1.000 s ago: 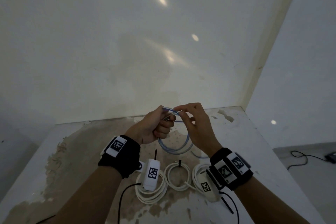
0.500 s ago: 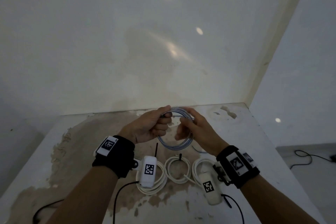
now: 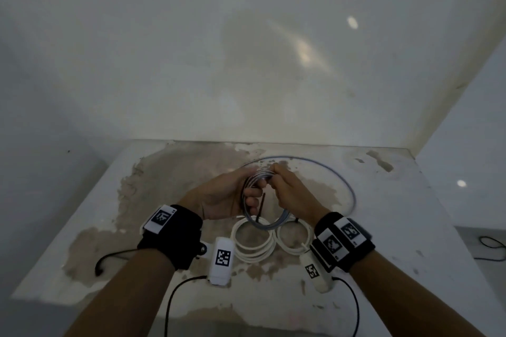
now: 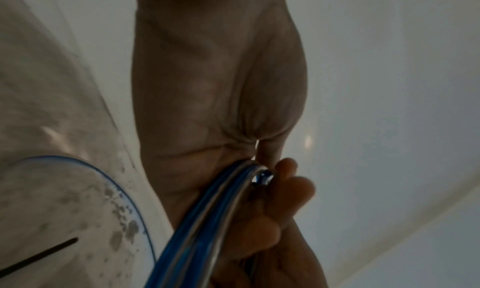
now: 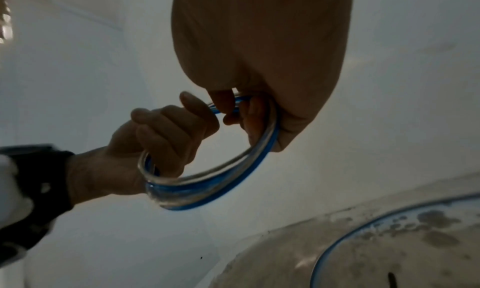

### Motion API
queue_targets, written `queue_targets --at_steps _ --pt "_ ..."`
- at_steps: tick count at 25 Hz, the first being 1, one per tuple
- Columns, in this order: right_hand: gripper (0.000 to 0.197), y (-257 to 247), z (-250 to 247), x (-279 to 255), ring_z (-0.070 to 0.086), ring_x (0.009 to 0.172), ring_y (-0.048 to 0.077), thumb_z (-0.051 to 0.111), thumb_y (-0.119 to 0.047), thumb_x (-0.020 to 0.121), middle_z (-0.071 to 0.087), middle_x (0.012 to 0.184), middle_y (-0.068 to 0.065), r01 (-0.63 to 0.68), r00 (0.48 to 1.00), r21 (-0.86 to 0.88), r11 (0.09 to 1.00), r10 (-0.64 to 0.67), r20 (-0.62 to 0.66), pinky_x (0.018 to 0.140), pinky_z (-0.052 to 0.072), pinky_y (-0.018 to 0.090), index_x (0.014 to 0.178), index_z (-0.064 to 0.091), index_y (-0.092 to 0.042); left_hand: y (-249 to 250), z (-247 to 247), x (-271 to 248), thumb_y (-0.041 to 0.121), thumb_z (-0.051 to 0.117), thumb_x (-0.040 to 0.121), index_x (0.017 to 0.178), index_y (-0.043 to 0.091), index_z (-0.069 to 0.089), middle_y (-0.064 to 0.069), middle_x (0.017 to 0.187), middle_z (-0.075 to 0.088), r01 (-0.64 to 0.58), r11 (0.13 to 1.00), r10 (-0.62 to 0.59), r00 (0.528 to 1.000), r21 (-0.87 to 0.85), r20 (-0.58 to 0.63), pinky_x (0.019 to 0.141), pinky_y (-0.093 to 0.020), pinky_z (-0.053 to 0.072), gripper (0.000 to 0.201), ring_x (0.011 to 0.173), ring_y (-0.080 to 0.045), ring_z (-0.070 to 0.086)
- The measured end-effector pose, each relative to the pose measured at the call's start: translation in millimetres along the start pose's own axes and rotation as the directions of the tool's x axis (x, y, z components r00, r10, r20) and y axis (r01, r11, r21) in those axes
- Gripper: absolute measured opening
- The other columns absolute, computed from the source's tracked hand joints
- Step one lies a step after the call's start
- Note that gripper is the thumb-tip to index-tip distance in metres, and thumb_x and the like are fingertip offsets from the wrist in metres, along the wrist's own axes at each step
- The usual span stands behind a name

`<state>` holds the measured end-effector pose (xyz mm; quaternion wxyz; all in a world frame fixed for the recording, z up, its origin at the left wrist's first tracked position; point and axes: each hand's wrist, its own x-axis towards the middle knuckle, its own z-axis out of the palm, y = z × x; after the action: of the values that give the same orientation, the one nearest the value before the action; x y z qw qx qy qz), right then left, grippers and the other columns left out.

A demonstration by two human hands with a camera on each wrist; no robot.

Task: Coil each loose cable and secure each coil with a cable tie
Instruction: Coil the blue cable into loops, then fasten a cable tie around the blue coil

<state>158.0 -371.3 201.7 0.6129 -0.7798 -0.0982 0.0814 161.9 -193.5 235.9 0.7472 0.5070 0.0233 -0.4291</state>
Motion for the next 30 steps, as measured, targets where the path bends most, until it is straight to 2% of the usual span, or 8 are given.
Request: queue_targets --at_steps 5,8,11,14,17,20,24,30 --pt "0.033 7.9 56.0 10.6 0.024 0.048 0.014 0.035 -0.029 0.107 0.031 0.061 -0.001 -0.212 0.963 0.19 0.958 0.172 0.207 0.051 0.022 0.033 0.083 0.048 -0.011 -25.9 -46.0 -29.1 0.035 0.037 0.103 0.071 0.02 0.045 0.009 0.053 0.025 -0.064 0.994 0.08 0.976 0.085 -0.204 0.044 -0.021 0.021 0.037 0.042 -0.007 0.022" --pt "0.04 8.2 87.4 16.7 0.021 0.044 0.014 0.036 -0.038 0.106 0.027 0.057 0.0 -0.467 0.848 0.353 0.811 0.298 0.438 0.047 0.02 0.03 0.084 0.053 -0.009 -32.5 -74.3 -44.0 0.032 0.033 0.1 0.062 0.022 0.034 0.007 0.054 0.019 -0.009 0.935 0.165 0.897 0.355 -0.411 0.045 -0.026 0.014 0.039 0.044 -0.011 0.015" --pt "0.035 10.2 117.2 26.4 0.017 0.041 0.01 0.038 -0.034 0.105 0.023 0.054 -0.002 -0.561 0.778 0.393 0.728 0.303 0.55 0.046 0.014 0.029 0.085 0.055 -0.011 -40.5 -104.5 -50.1 0.032 0.033 0.099 0.061 0.019 0.037 0.004 0.051 0.025 -0.001 0.904 0.214 0.866 0.427 -0.452 0.047 -0.027 0.02 0.04 0.042 -0.013 0.02" --pt "0.033 17.4 140.0 37.3 0.016 0.038 0.009 0.036 -0.031 0.106 0.023 0.053 -0.003 -0.564 0.795 0.388 0.729 0.353 0.493 0.041 0.015 0.025 0.082 0.05 -0.014 -59.4 -152.4 -55.0 0.034 0.035 0.104 0.082 0.011 0.059 -0.007 0.067 0.06 0.002 0.876 0.276 0.819 0.483 -0.503 0.054 -0.022 0.043 0.041 0.051 -0.011 0.052" --pt "0.035 30.3 146.5 44.1 0.017 0.038 0.009 0.035 -0.032 0.106 0.023 0.054 -0.003 -0.563 0.815 0.406 0.72 0.398 0.422 0.039 0.019 0.023 0.079 0.048 -0.015 -99.2 -228.7 -76.5 0.028 0.047 0.102 0.103 0.009 0.063 -0.009 0.101 0.067 0.08 0.79 0.405 0.677 0.608 -0.615 0.081 -0.032 0.053 0.025 0.088 -0.021 0.064" --pt "0.036 42.4 146.7 45.8 0.02 0.038 0.01 0.034 -0.032 0.106 0.024 0.053 -0.003 -0.573 0.818 0.445 0.689 0.446 0.363 0.038 0.027 0.024 0.076 0.045 -0.014 -140.5 -297.1 -112.9 0.026 0.055 0.094 0.119 0.024 0.06 -0.002 0.125 0.056 0.475 0.576 0.452 0.493 0.665 -0.743 0.097 -0.041 0.042 0.026 0.115 -0.029 0.053" --pt "0.039 50.0 156.3 47.8 0.023 0.038 0.011 0.033 -0.033 0.107 0.025 0.053 -0.003 -0.572 0.82 0.445 0.689 0.487 0.301 0.039 0.03 0.025 0.075 0.043 -0.014 -169.9 -336.3 -136.6 0.022 0.049 0.092 0.118 0.03 0.059 -0.001 0.125 0.05 0.673 0.321 0.386 0.549 0.666 -0.741 0.097 -0.04 0.031 0.03 0.115 -0.029 0.046" --pt "0.038 56.2 169.4 46.2 0.022 0.039 0.011 0.035 -0.032 0.107 0.024 0.054 -0.002 -0.583 0.813 0.348 0.735 0.521 0.261 0.041 0.029 0.026 0.074 0.044 -0.014 -167.9 -347.3 -136.5 0.027 0.051 0.093 0.103 0.02 0.06 -0.004 0.105 0.057 0.701 0.257 0.496 0.496 0.666 -0.713 0.094 -0.041 0.033 0.016 0.103 -0.03 0.052"
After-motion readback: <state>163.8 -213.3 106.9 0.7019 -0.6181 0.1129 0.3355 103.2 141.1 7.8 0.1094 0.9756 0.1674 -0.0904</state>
